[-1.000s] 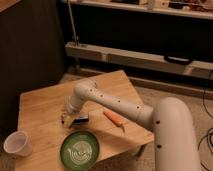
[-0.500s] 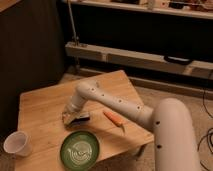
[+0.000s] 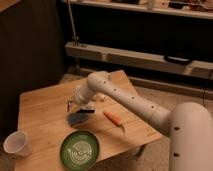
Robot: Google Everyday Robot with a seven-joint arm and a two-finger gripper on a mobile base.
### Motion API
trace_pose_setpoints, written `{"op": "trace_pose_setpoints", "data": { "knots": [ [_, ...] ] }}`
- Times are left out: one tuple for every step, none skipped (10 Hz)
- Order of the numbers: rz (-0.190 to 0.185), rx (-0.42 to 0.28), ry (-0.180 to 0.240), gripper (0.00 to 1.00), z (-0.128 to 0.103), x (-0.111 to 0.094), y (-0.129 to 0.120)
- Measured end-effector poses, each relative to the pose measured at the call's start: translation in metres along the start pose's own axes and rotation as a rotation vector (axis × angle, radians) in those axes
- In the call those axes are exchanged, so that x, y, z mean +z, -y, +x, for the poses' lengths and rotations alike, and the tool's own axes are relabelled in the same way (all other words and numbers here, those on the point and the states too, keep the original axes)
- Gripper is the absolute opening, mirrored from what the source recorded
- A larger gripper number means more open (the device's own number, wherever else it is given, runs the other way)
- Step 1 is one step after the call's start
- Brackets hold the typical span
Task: Place the eraser in the ceramic cup
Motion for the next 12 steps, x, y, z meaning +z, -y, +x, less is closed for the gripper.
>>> {"op": "trace_pose_setpoints", "data": {
  "knots": [
    [-0.004, -0.003, -0.058, 0.00, 0.007, -0.013, -0.004],
    [0.008, -0.009, -0.187, 0.00, 0.015, -0.026, -0.008],
    [0.035, -0.024, -0.309, 0.00, 0.027, -0.034, -0.011],
    [0.063, -0.044, -0.399, 0.00, 0.041, -0.040, -0.012],
    [0.101, -0.075, -0.489, 0.00, 0.057, -0.041, -0.007],
    [0.117, -0.101, -0.535, 0.00, 0.068, -0.045, -0.004],
    [0.124, -0.119, -0.544, 0.00, 0.075, -0.047, -0.001],
    [0.135, -0.160, -0.548, 0.00, 0.088, -0.052, 0.005],
    [0.150, -0.202, -0.547, 0.00, 0.101, -0.057, 0.014],
    [0.163, -0.238, -0.546, 0.00, 0.112, -0.060, 0.022],
    [0.176, -0.263, -0.545, 0.00, 0.121, -0.062, 0.030],
    [0.193, -0.289, -0.543, 0.00, 0.130, -0.063, 0.039]
  ]
}}
